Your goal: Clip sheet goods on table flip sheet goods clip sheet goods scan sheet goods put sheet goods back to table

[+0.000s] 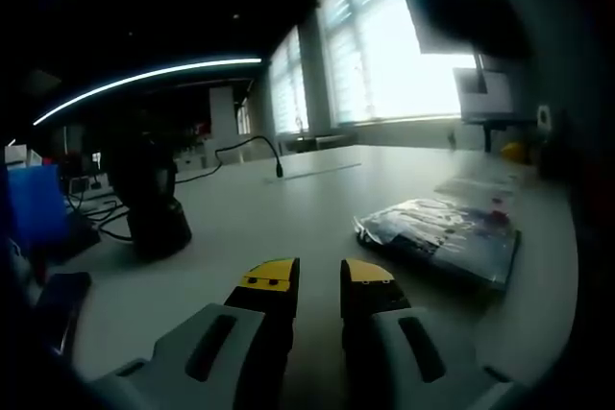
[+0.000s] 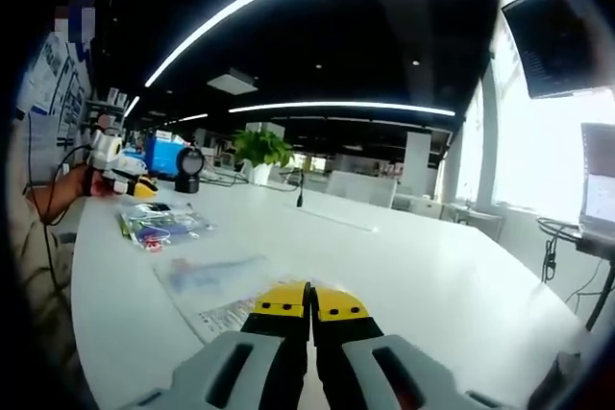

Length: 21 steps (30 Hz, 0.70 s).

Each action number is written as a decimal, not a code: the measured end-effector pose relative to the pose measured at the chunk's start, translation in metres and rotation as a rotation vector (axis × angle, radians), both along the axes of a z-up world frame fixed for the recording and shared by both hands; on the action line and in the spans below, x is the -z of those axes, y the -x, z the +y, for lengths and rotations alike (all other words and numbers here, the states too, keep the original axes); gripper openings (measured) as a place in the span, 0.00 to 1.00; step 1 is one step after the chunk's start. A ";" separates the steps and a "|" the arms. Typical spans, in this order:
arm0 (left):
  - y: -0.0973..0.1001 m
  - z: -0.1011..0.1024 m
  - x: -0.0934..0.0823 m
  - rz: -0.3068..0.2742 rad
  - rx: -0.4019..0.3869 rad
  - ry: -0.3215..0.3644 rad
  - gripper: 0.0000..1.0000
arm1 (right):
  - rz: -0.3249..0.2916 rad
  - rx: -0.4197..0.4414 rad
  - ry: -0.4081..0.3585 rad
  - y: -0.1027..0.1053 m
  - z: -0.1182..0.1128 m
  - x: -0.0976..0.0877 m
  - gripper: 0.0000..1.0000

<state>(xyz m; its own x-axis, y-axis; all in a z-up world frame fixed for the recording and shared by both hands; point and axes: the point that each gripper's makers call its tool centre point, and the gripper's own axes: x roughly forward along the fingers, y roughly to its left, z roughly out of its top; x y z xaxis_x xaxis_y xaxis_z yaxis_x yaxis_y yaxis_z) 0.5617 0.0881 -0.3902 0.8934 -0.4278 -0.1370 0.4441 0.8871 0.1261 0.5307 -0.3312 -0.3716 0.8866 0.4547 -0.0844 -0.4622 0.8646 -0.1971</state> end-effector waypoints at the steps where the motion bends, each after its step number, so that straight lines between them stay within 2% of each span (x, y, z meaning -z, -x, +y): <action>1: 0.000 0.000 0.000 0.000 0.000 0.000 0.10 | 0.001 0.002 0.004 -0.001 0.000 -0.001 0.00; 12: 0.001 -0.001 0.000 -0.001 0.003 0.003 0.10 | 0.055 0.015 0.004 -0.011 0.005 -0.010 0.00; 21: 0.002 -0.001 -0.001 -0.001 0.005 0.009 0.10 | 0.110 0.015 0.046 -0.020 0.011 -0.012 0.00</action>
<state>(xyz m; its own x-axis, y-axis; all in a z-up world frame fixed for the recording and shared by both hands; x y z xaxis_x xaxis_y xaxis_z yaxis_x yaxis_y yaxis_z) 0.5601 0.0870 -0.3893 0.8912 -0.4339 -0.1319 0.4488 0.8857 0.1186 0.5505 -0.3199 -0.3599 0.8773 0.4352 -0.2025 -0.4707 0.8625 -0.1856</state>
